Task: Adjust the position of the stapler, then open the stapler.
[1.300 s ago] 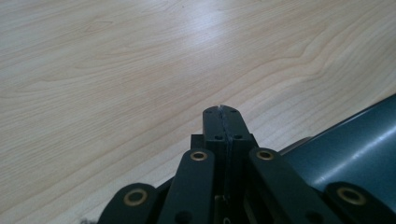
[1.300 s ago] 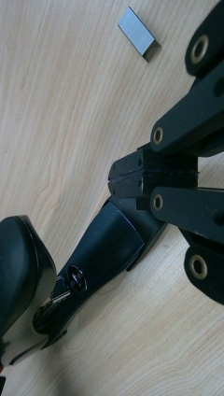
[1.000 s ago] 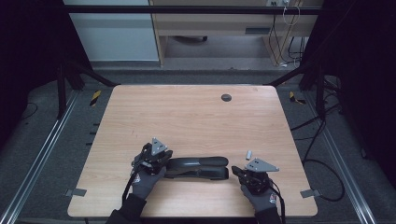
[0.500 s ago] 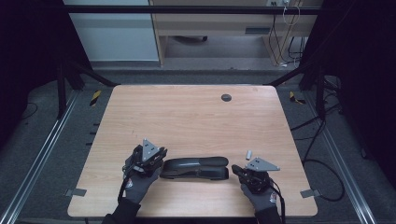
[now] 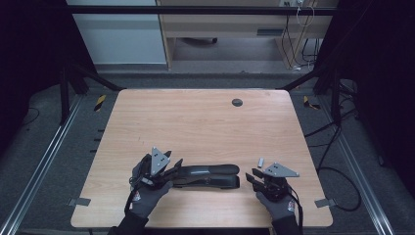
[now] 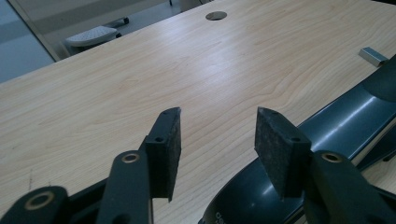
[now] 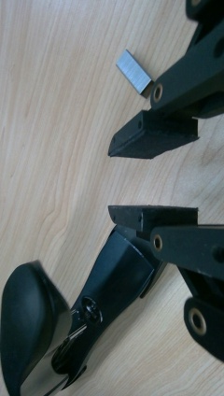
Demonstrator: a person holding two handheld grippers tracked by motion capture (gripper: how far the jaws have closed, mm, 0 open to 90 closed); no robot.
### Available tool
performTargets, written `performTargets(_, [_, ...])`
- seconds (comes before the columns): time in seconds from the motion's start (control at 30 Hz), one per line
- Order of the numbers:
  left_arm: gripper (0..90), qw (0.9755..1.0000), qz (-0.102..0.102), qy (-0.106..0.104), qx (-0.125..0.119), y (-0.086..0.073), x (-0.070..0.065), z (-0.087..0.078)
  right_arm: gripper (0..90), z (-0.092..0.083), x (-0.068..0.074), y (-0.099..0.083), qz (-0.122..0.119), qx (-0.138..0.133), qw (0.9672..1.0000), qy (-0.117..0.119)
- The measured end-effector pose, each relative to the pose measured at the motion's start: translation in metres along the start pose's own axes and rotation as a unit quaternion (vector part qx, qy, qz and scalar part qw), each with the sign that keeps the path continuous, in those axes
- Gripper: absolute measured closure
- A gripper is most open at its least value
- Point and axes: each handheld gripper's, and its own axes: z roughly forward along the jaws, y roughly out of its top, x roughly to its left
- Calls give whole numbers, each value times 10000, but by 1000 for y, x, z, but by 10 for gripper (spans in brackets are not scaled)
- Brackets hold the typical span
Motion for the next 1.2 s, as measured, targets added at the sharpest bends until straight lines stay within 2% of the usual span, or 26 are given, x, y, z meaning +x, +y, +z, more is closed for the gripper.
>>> performTargets(0.17, [441, 9997, 195, -141, -26, 5, -9, -5, 579, -3, -4, -2, 51, -5, 10000, -54])
performTargets(0.33, [389, 9987, 417, -296, -47, 12, -18, -7, 568, -3, -5, -3, 98, 18, 9999, -65])
performTargets(0.37, [383, 9986, 378, -360, -11, 12, -21, -7, 567, -3, -5, -3, 93, 18, 9999, -71])
performTargets(0.5, [360, 9974, 634, -348, -8, 16, -29, -7, 565, -5, -5, -2, 101, -7, 9999, -93])
performTargets(0.83, [332, 9945, 927, -486, 59, 22, -46, -4, 576, -4, -2, -5, 96, 29, 9999, -43])
performTargets(1.0, [315, 9940, 945, -540, 102, 25, -52, -2, 587, -3, 1, -5, 73, 69, 9999, 18])
performTargets(1.2, [295, 9915, 1133, -612, 170, 27, -61, -1, 599, -3, 5, -5, 43, 44, 10000, 65])
